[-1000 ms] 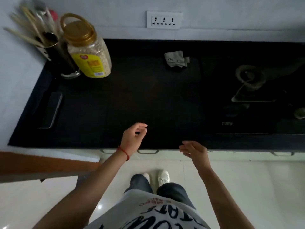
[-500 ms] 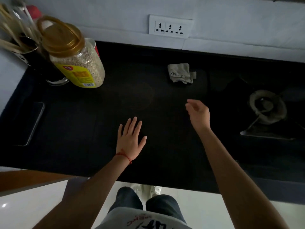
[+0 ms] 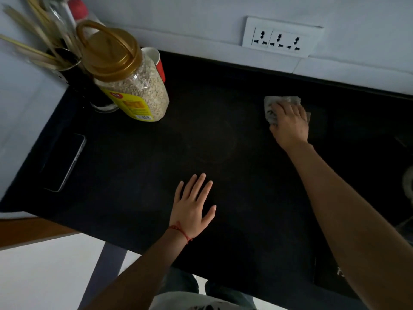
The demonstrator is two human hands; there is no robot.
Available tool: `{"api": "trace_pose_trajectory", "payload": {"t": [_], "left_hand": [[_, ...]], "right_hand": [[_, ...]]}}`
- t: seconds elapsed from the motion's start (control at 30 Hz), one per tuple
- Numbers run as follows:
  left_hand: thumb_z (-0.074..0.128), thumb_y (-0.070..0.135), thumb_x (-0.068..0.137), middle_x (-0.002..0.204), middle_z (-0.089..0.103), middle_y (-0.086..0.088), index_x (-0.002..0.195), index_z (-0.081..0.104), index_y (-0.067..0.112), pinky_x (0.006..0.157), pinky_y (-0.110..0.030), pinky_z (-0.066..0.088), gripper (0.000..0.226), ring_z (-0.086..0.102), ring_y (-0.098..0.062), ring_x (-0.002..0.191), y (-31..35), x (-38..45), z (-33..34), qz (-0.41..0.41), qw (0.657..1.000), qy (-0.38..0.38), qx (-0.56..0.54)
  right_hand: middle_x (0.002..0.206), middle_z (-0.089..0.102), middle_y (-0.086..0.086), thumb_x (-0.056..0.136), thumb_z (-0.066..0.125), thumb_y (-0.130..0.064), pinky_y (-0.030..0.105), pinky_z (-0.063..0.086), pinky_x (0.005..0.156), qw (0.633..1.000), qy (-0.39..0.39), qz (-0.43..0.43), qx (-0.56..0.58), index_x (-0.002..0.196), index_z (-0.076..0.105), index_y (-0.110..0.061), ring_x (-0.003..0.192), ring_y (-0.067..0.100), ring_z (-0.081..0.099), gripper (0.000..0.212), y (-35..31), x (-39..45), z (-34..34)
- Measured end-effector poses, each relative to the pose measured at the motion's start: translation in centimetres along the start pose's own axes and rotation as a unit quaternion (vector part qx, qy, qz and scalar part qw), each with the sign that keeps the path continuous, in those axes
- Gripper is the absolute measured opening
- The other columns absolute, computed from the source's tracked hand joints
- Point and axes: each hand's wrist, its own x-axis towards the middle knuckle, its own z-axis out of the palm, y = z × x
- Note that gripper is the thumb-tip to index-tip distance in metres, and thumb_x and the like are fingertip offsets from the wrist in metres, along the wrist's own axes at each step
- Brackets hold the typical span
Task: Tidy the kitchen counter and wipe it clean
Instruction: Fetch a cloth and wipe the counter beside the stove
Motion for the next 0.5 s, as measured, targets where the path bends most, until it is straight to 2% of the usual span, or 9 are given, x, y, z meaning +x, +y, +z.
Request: {"api": "trace_pose_trajectory", "payload": {"t": [0.13,0.3,0.5], "left_hand": [[0.040,0.052,0.083,0.146,0.041,-0.003,0.135,0.039,0.023,0.110,-0.047,0.024,0.059,0.031,-0.020,0.136,0.0,0.1,0.1,-0.002,1.000,0.009,-0.001],[0.039,0.052,0.083,0.145,0.042,-0.003,0.134,0.039,0.024,0.109,-0.046,0.026,0.058,0.037,-0.021,0.135,0.0,0.1,-0.1,-0.003,1.000,0.013,-0.002],[0.038,0.051,0.084,0.146,0.041,-0.004,0.134,0.040,0.023,0.109,-0.046,0.024,0.058,0.039,-0.024,0.135,0.0,0.1,-0.2,-0.004,1.000,0.008,-0.001]], "right_hand": [[0.141,0.040,0.014,0.082,0.060,-0.013,0.046,0.035,0.106,1.000,-0.009,0.004,0.009,0.135,0.039,-0.008,0.131,0.032,0.036,0.057,0.0,0.7,-0.1],[0.135,0.048,0.020,0.085,0.057,-0.009,0.046,0.041,0.101,0.999,0.028,-0.002,0.016,0.128,0.047,-0.001,0.127,0.034,0.043,0.045,0.3,0.0,0.0],[0.124,0.058,0.019,0.084,0.059,-0.011,0.044,0.049,0.087,0.998,0.056,-0.004,0.037,0.123,0.052,-0.004,0.116,0.032,0.054,0.041,-0.7,-4.1,-0.5]]}}
